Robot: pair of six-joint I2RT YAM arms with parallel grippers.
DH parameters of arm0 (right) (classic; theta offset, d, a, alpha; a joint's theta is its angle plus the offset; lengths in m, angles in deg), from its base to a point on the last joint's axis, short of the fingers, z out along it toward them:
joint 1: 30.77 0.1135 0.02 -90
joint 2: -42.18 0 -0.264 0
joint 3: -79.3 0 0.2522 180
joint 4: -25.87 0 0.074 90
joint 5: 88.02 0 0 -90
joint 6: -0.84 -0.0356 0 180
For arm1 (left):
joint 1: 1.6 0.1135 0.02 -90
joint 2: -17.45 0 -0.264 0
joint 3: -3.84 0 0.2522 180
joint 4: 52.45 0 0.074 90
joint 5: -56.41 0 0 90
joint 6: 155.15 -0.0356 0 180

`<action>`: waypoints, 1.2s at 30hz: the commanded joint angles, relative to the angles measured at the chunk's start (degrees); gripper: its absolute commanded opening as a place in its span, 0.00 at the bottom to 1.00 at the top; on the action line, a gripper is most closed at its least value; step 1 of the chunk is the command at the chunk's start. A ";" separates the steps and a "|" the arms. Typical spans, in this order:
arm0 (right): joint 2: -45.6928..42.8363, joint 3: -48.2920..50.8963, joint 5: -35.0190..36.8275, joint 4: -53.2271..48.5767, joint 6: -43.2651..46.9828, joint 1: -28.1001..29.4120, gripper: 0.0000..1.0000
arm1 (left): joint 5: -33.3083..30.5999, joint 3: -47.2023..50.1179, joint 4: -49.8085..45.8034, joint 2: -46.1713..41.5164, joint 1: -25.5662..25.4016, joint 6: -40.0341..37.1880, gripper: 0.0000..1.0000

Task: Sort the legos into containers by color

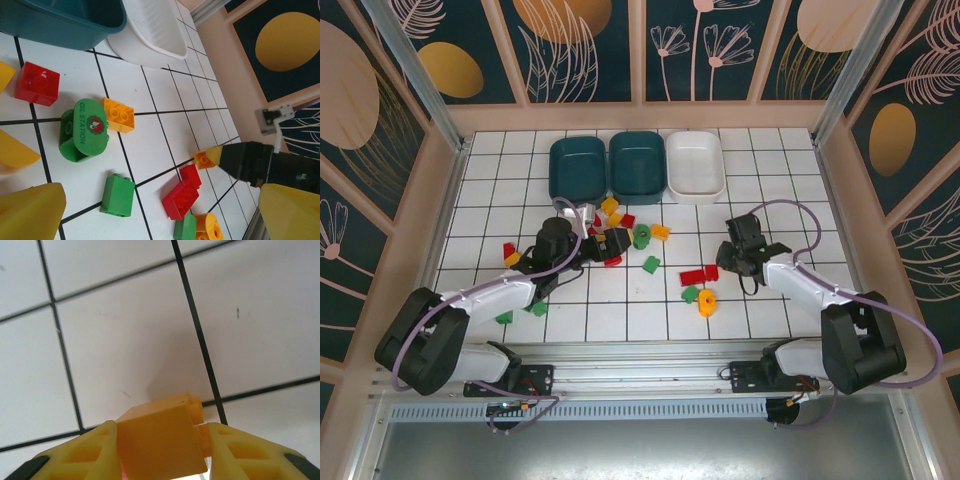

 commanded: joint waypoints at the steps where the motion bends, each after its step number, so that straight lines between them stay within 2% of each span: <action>1: 1.72 -5.58 3.13 3.37 2.04 -0.28 0.33 | -1.98 -1.98 -1.41 0.95 -0.29 -1.36 0.98; 5: 6.18 -12.85 2.09 5.62 3.48 -0.21 0.33 | -2.86 -4.40 -4.87 2.76 -0.26 -4.08 0.96; 7: 9.78 -17.73 1.52 7.22 4.47 -0.16 0.33 | -3.70 -7.36 -10.05 4.67 -0.70 -7.38 0.94; 13: 25.35 -34.52 0.31 9.91 8.21 -1.15 0.32 | -13.79 -17.51 -25.77 10.72 -9.06 -19.42 0.90; 15: 29.99 -38.54 -0.35 11.40 8.94 -1.51 0.32 | -16.58 -19.17 -27.86 11.96 -10.64 -20.44 0.90; 17: 33.95 -44.70 -1.67 7.71 8.82 -1.79 0.30 | -15.86 -19.05 -27.38 12.02 -10.67 -20.06 0.90; 19: 31.98 -43.93 2.41 8.00 9.21 0.03 0.35 | -15.76 -19.27 -28.04 11.57 -10.72 -19.78 0.91; 23: 27.35 -35.07 1.00 7.19 6.93 -0.09 0.54 | -15.89 -17.23 -26.40 9.10 -10.66 -18.69 0.93; 27: 25.82 -28.94 -2.97 6.19 11.52 1.21 0.68 | -14.76 -16.13 -24.26 9.46 -10.66 -18.40 0.94; 31: 26.02 -25.35 -3.47 5.36 16.49 1.06 0.73 | -12.66 -16.34 -23.24 11.06 -10.73 -17.64 0.93; 36: 27.86 -26.00 -4.29 6.15 22.20 0.38 0.73 | -10.85 -16.06 -22.24 10.87 -10.69 -16.97 0.94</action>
